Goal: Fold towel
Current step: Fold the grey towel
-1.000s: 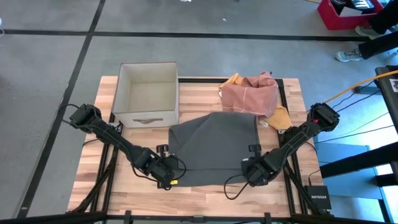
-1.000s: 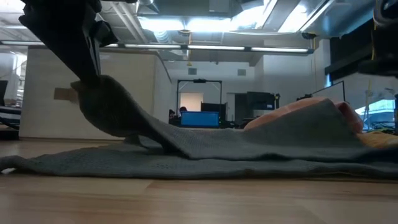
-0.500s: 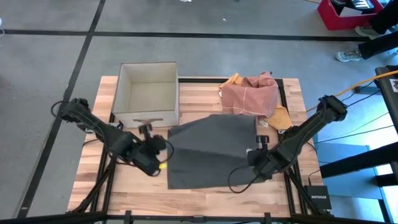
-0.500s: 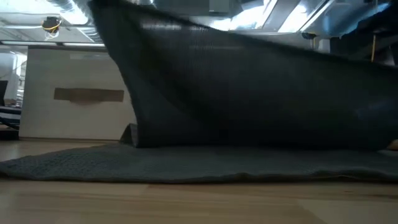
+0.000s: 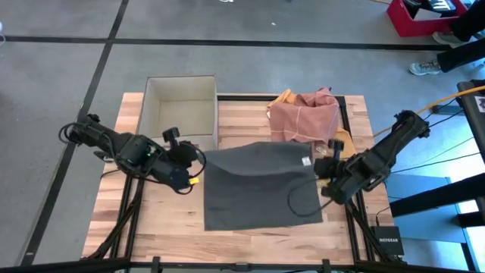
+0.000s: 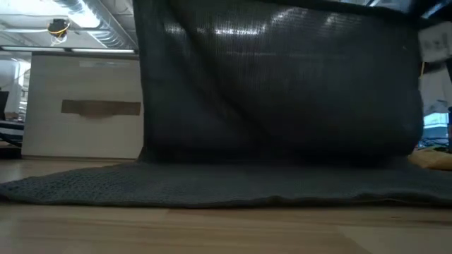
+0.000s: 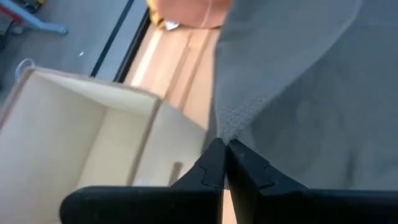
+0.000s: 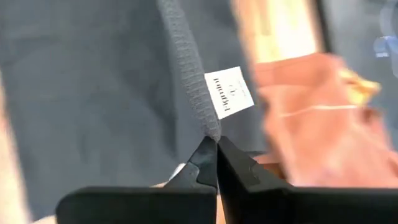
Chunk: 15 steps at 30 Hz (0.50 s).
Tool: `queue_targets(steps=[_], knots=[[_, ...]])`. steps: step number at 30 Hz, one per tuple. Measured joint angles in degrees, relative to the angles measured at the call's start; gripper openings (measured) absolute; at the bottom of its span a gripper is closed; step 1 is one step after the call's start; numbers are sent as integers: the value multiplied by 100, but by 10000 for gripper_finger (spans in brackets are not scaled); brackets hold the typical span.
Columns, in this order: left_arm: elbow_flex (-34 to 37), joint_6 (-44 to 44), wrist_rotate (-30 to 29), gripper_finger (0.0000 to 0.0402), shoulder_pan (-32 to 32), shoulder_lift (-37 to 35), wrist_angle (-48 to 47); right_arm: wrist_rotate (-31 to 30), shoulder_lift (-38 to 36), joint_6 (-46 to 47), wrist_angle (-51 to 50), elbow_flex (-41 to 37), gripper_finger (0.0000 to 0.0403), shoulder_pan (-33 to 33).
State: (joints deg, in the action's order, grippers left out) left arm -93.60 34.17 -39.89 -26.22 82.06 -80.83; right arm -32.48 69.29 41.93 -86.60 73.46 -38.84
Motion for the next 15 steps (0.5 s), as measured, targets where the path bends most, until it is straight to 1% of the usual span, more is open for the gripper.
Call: queue_targets(steps=[2,6,10,13,15], knots=[[0,0,-1,2,61,0,-178,-227,-13,-12,-327,230,2,165],[0,-187,0,4,168,0,-265,-559,-122,-470,-313,474,2,566],[-77,-553,-95,2,249,2,-261,-1087,-176,-637,-331,642,2,880],[-335,-951,-508,3,302,2,-267,-1247,-180,-822,-340,786,2,1062],[-570,-1340,-935,4,352,2,-248,-1287,-180,-950,-337,882,2,1188]])
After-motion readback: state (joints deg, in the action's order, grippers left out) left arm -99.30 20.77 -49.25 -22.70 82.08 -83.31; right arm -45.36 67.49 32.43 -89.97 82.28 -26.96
